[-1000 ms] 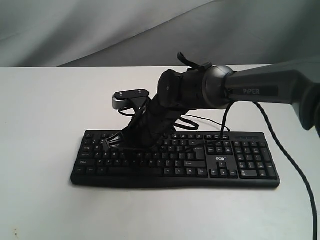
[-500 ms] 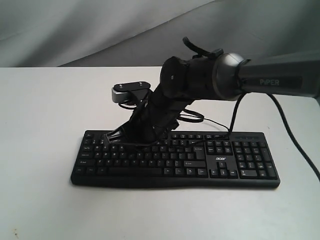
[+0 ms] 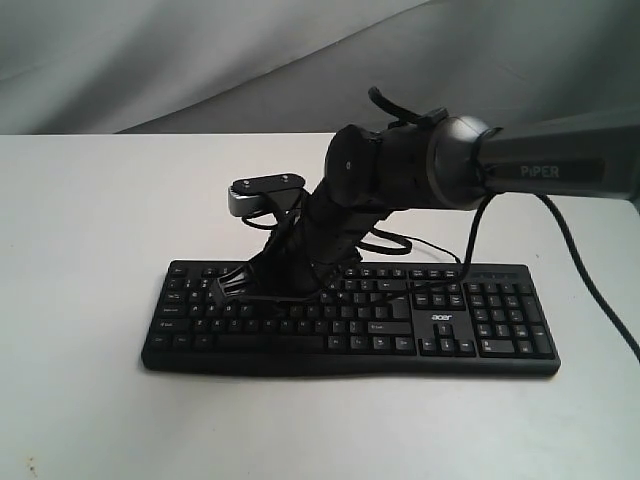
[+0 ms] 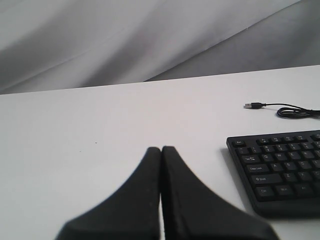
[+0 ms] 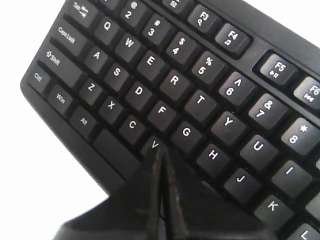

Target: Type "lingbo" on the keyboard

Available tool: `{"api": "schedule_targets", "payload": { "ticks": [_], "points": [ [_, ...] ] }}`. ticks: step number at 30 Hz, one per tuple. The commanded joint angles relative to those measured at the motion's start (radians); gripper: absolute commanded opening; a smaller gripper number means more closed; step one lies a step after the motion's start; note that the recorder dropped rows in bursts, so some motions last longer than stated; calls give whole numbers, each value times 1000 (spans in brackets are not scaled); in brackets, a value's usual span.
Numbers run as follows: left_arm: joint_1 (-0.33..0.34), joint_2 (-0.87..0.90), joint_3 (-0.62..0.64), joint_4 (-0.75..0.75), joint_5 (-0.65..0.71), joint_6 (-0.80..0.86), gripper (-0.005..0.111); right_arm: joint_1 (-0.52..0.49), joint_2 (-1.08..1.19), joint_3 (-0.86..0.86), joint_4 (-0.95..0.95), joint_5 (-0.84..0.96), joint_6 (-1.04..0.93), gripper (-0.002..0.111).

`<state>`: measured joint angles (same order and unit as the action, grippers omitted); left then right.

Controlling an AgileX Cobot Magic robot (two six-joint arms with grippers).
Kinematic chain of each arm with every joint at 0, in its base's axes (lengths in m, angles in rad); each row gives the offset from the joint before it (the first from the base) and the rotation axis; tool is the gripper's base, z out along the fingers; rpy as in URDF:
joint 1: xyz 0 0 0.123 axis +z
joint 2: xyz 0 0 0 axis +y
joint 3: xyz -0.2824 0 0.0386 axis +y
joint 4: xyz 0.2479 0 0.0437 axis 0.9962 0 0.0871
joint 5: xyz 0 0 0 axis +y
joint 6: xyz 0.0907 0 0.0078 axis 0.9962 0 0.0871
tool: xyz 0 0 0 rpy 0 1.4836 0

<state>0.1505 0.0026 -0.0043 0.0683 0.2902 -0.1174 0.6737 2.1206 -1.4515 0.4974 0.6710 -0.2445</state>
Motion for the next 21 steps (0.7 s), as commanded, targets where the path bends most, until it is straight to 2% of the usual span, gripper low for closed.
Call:
{"api": "schedule_targets", "payload": {
  "ticks": [1,21],
  "points": [
    [2,-3,4,-8,-5,-4,1,4,-7,3,10,-13,-21,0],
    [2,-3,4,-8,-5,-4,1,4,15,3,9,-24,-21,0]
  ]
}}
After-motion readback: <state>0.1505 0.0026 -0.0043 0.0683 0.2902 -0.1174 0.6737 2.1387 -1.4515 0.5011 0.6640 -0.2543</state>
